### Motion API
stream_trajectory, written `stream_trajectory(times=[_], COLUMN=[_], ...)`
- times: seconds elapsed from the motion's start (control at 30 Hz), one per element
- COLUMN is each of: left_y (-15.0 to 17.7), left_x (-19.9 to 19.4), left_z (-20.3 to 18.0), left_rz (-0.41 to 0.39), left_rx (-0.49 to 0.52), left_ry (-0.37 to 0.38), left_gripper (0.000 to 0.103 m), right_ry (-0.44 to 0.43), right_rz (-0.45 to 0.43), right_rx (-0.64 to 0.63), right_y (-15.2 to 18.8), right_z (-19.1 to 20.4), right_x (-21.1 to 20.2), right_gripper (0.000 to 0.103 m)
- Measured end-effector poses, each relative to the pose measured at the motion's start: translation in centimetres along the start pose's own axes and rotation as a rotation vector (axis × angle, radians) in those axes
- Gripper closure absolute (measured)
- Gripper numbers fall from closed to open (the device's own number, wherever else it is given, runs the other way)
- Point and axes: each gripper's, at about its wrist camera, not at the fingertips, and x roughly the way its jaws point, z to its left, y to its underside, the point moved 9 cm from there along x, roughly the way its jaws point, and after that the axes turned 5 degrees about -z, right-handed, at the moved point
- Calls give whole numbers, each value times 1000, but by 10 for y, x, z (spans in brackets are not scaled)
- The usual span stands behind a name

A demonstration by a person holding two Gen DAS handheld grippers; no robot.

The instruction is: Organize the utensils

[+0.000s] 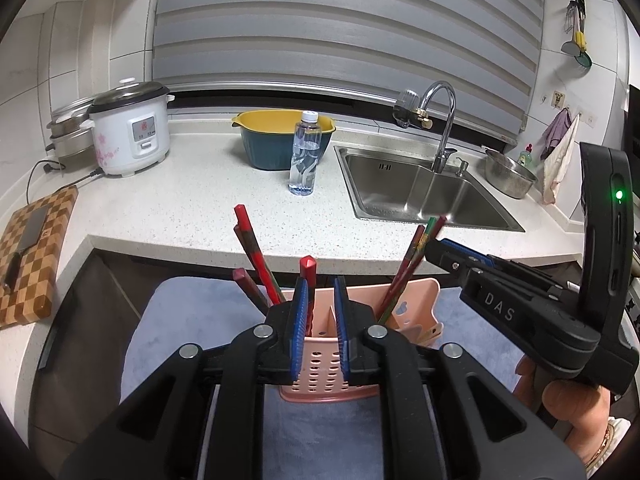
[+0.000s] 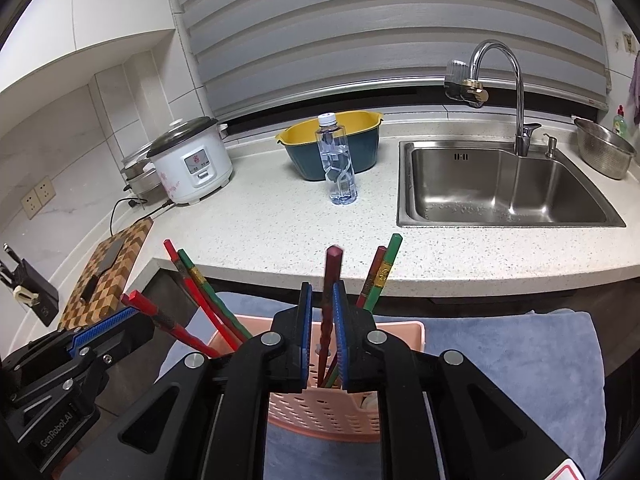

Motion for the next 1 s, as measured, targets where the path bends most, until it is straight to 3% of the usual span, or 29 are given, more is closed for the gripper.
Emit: stream_trajectory(times=[0.43,0.47,0.5,0.6,0.7,1.0], left_y=[12,14,17,21,23,40], left_x=[8,10,10,8,6,22], left_z=[-1,0,3,12,18,12], left_rz=[34,42,46,47,41,94], left_rx=[11,9,4,20,38,36], left_ry=[-17,-23,-29,-41,-54,-38], left_gripper=[90,90,90,90,90,90], right_ry=[14,10,-6,-99,-79,-43], right_rz=[45,77,180,268,229,215], right_rx=[-24,-41,-65,-27,-116,-81], right_y=[17,25,47,71,87,83], right_z=[-5,-5,-4,8,25,18], right_x=[12,23,45,55,41,35], right_gripper=[91,91,93,102,102,102])
